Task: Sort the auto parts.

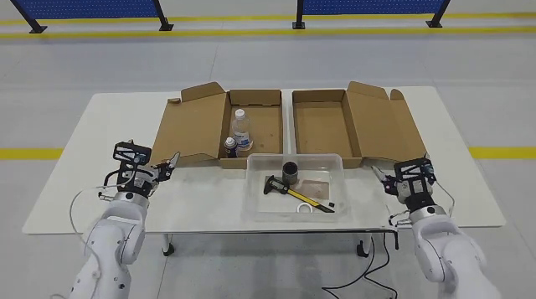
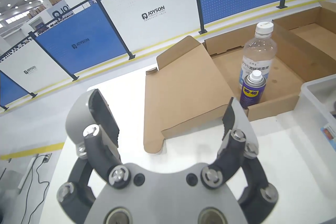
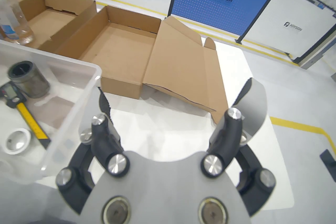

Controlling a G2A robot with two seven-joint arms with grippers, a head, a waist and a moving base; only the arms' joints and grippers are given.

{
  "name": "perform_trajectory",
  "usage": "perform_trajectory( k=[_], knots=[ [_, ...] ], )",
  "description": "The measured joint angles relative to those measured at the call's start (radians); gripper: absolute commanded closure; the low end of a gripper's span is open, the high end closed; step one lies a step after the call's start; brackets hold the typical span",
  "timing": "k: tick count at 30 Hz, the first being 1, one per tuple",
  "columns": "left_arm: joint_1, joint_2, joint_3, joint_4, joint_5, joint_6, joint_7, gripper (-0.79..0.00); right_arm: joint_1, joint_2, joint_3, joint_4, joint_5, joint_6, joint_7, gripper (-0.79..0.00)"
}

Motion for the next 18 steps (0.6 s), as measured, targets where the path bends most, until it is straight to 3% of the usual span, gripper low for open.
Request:
perform_trajectory(
  k=[8, 18],
  knots=[
    [0.000, 0.000, 0.000, 0.000, 0.000, 0.000, 0.000, -0.785, 0.105, -0.013, -0.083, -0.100, 0.102, 0.017, 0.198, -0.785],
    [0.000, 0.000, 0.000, 0.000, 0.000, 0.000, 0.000, -0.785, 0.274, -0.051, -0.271, -0.093, 0.259, 0.210, 0.358, -0.785]
  ],
)
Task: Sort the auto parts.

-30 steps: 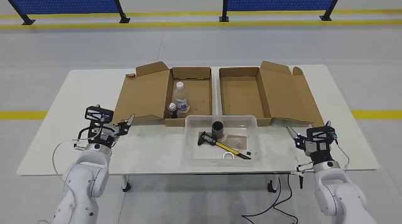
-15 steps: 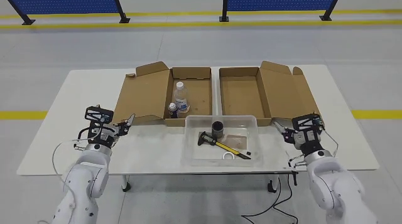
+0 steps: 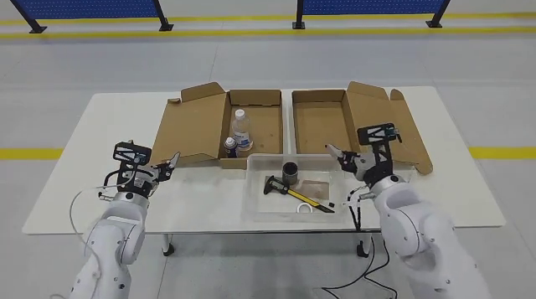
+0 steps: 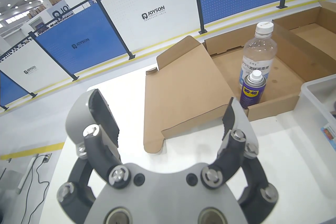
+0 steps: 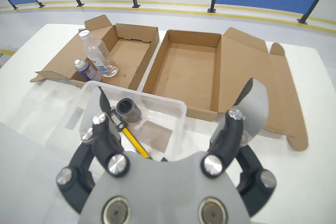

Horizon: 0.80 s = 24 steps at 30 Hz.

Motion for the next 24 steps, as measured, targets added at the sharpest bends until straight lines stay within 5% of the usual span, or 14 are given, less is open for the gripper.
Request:
perform_trajectory(
  k=[10, 24],
  knots=[
    [0.000, 0.000, 0.000, 0.000, 0.000, 0.000, 0.000, -0.785, 0.063, -0.029, -0.144, 0.077, 0.064, 0.138, 0.126, -0.785],
    [0.000, 0.000, 0.000, 0.000, 0.000, 0.000, 0.000, -0.785, 0.085, -0.054, -0.194, 0.166, 0.164, 0.245, 0.173, -0.785]
  ],
)
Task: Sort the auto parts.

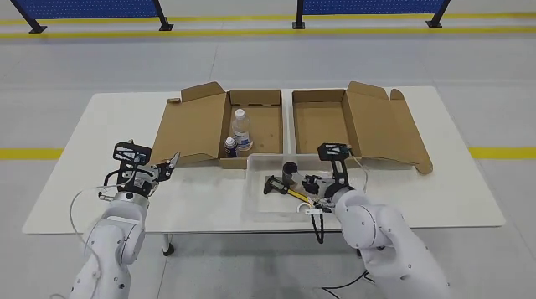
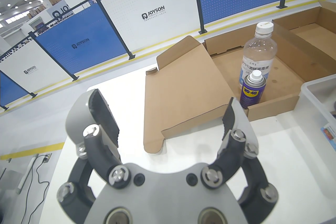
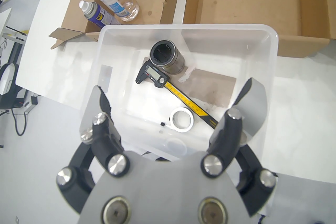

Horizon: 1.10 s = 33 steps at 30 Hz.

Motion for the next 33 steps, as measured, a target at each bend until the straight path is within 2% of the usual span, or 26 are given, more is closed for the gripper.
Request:
perform_trajectory(
  k=[21, 33],
  knots=[
    [0.000, 0.000, 0.000, 0.000, 0.000, 0.000, 0.000, -0.785, 0.241, -0.065, -0.155, 0.218, 0.021, 0.156, 0.067, -0.785],
    [0.000, 0.000, 0.000, 0.000, 0.000, 0.000, 0.000, -0.785, 0.265, -0.080, -0.176, 0.255, 0.042, 0.149, 0.066, -0.785]
  ],
)
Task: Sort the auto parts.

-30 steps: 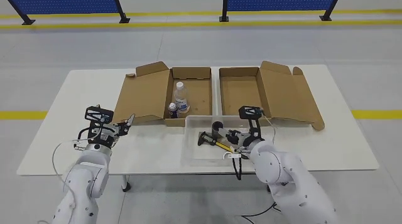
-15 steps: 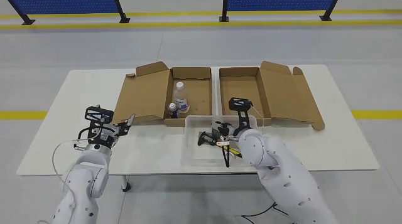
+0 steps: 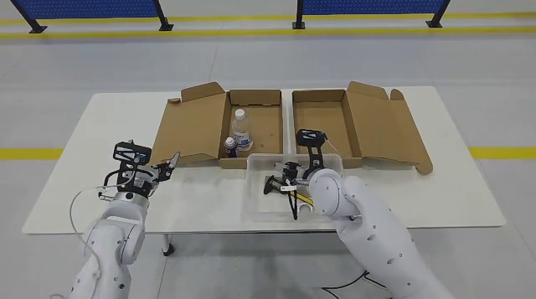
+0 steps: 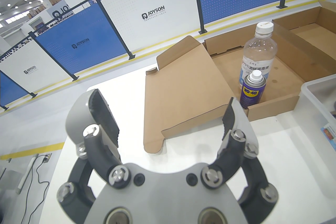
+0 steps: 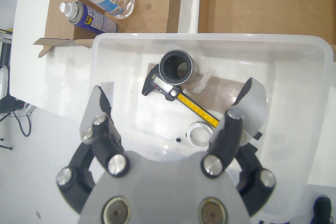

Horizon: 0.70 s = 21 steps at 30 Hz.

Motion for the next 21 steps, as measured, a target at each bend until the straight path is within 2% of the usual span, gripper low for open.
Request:
perform_trajectory(
  k=[13, 16, 21],
  knots=[
    [0.000, 0.000, 0.000, 0.000, 0.000, 0.000, 0.000, -0.785, -0.002, 0.000, 0.000, 0.000, 0.002, -0.002, -0.001, -0.785],
    [0.000, 0.000, 0.000, 0.000, 0.000, 0.000, 0.000, -0.785, -0.008, -0.001, 0.006, 0.010, 0.018, -0.033, -0.019, -0.785],
    [0.000, 0.000, 0.000, 0.000, 0.000, 0.000, 0.000, -0.785, 0.038, -0.010, -0.025, 0.008, -0.047, 0.021, 0.046, -0.785]
  ],
)
